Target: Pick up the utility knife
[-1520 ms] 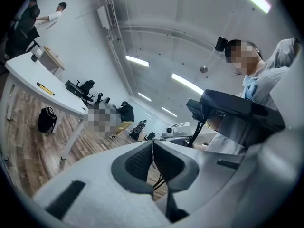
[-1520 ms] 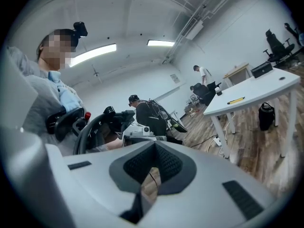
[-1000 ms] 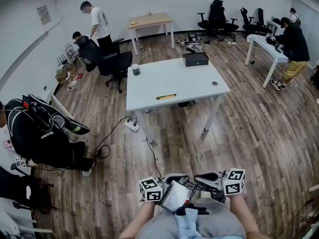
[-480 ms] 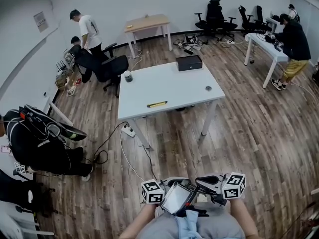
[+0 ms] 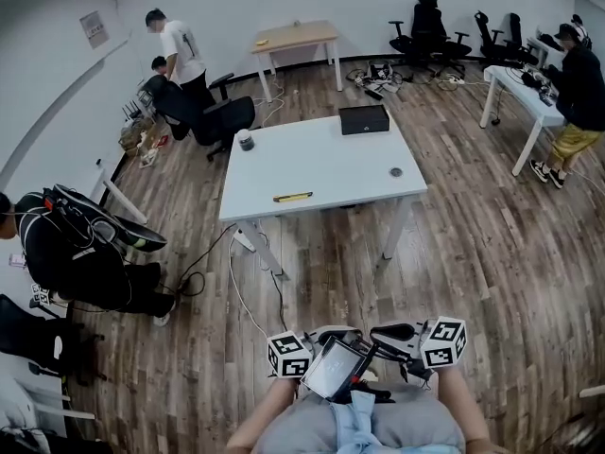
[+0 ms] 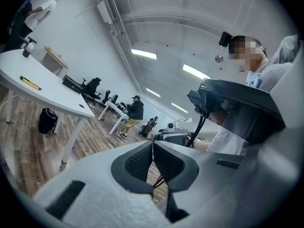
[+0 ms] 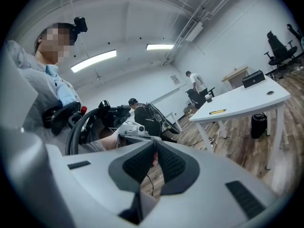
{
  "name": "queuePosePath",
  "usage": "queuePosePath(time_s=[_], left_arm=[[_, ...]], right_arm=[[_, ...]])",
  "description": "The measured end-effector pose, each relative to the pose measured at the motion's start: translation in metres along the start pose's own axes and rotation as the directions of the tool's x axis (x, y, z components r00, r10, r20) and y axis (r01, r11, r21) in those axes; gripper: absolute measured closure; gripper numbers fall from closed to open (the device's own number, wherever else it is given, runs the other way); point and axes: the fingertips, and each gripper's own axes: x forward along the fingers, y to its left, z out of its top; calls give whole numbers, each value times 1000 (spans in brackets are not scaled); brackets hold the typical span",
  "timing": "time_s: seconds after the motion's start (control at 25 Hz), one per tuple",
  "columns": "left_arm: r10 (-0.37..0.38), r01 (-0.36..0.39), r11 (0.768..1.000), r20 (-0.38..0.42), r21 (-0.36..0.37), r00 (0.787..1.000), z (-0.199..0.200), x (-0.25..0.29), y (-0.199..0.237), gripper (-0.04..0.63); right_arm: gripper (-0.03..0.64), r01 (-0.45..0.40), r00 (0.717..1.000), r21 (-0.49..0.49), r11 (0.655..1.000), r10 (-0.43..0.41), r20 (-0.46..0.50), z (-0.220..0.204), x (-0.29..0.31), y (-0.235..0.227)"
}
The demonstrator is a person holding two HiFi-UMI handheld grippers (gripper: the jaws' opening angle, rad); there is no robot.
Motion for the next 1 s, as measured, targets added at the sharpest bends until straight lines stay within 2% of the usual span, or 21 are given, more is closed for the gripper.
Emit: queuePosePath(time_s=[0.16,0.32,0.52,0.64,1.0], left_arm=[[46,-46,999,43,-5,998,7,13,8,577],[58,-58,998,26,-17,998,-2,24,12,577],[62,-62,998,12,-24,998,-3,31,22,577],[65,-65,998,33,-25,997,7,33,30,577],[52,-51,998,19,-41,998,36,18,81,577]], right_arm=[[588,-16,999,-30,999,15,-31,5,-6,-13],[588,-28,999,-16,999,28,-41,3,-13,-20],[588,-37,997,-24,999,35,-74,-1,-10,-32],[588,-41,996,-22,999,39,-83,1,-3,-40],[588,-39,995,-8,999,38,-92,31,40,-79]])
